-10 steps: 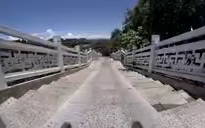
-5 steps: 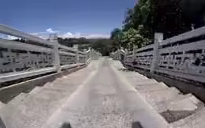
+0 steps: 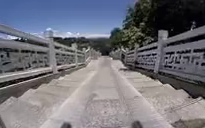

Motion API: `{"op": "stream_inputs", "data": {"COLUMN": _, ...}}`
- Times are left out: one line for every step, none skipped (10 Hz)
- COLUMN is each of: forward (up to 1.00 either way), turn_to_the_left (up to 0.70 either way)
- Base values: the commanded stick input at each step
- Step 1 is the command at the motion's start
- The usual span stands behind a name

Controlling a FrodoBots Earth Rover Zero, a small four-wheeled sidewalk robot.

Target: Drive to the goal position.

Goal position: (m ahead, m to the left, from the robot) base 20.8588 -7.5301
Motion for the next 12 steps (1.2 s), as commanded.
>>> {"op": "stream_inputs", "data": {"forward": 0.45, "turn_to_the_left": 0.0}}
{"op": "stream_inputs", "data": {"forward": 0.45, "turn_to_the_left": 0.0}}
{"op": "stream_inputs", "data": {"forward": 0.45, "turn_to_the_left": 0.0}}
{"op": "stream_inputs", "data": {"forward": 0.45, "turn_to_the_left": 0.0}}
{"op": "stream_inputs", "data": {"forward": 0.45, "turn_to_the_left": 0.0}}
{"op": "stream_inputs", "data": {"forward": 0.45, "turn_to_the_left": 0.0}}
{"op": "stream_inputs", "data": {"forward": 0.45, "turn_to_the_left": 0.0}}
{"op": "stream_inputs", "data": {"forward": 0.45, "turn_to_the_left": 0.0}}
{"op": "stream_inputs", "data": {"forward": 0.45, "turn_to_the_left": 0.0}}
{"op": "stream_inputs", "data": {"forward": 0.45, "turn_to_the_left": 0.0}}
{"op": "stream_inputs", "data": {"forward": 0.45, "turn_to_the_left": 0.0}}
{"op": "stream_inputs", "data": {"forward": 0.45, "turn_to_the_left": 0.0}}
